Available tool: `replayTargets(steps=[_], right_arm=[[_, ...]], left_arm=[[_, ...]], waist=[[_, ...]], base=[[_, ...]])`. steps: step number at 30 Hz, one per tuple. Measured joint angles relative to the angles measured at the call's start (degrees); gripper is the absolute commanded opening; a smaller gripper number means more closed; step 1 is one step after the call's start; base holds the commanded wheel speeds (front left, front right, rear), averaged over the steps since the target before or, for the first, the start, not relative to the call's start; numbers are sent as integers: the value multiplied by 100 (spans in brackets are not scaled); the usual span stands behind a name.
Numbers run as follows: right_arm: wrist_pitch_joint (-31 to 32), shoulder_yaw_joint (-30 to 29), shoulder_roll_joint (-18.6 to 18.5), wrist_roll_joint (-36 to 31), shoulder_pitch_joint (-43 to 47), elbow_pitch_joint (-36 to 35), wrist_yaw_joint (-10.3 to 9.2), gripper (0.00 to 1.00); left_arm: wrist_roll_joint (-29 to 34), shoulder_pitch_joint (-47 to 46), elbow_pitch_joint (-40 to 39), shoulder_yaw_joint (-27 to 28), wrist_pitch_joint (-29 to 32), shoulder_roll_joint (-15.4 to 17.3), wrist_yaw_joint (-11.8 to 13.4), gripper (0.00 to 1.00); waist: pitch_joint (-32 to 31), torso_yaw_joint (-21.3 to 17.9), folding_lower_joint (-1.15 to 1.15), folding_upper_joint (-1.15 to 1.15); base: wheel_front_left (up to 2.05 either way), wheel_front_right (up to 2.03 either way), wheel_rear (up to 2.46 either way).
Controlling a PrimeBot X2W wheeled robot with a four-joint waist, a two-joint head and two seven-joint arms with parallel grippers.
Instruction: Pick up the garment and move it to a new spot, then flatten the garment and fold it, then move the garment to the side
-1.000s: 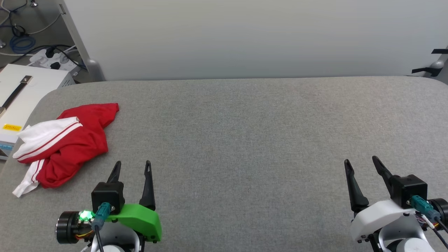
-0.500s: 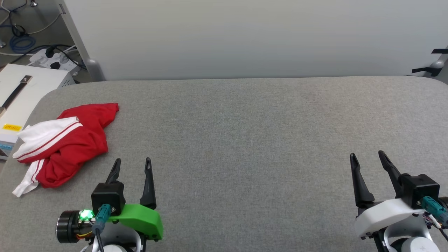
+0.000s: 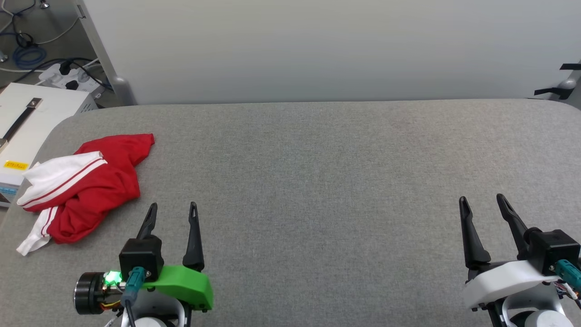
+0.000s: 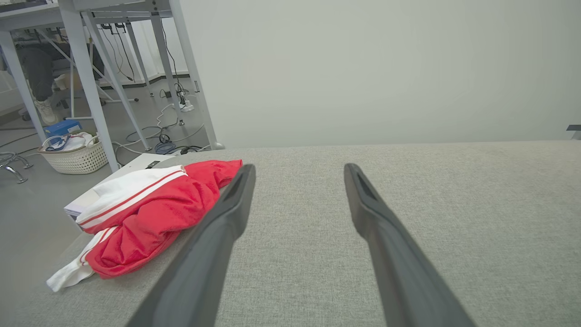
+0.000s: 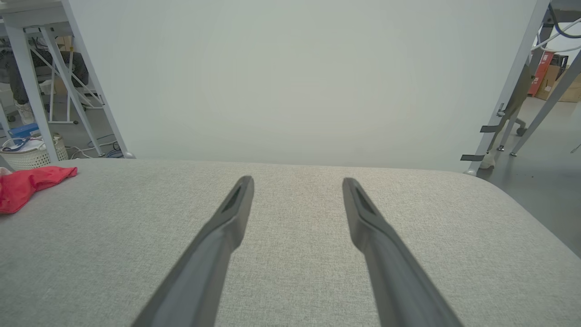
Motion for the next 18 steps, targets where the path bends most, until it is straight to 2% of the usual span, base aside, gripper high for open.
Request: replayTargets(steps=[18], right_arm=[[-205, -58, 0, 113, 154, -92, 0, 100]], left_arm=[[-41, 3, -4, -121, -207, 0, 92, 100]], waist=[[-48, 38, 0, 0]], base=[[0, 0, 0]])
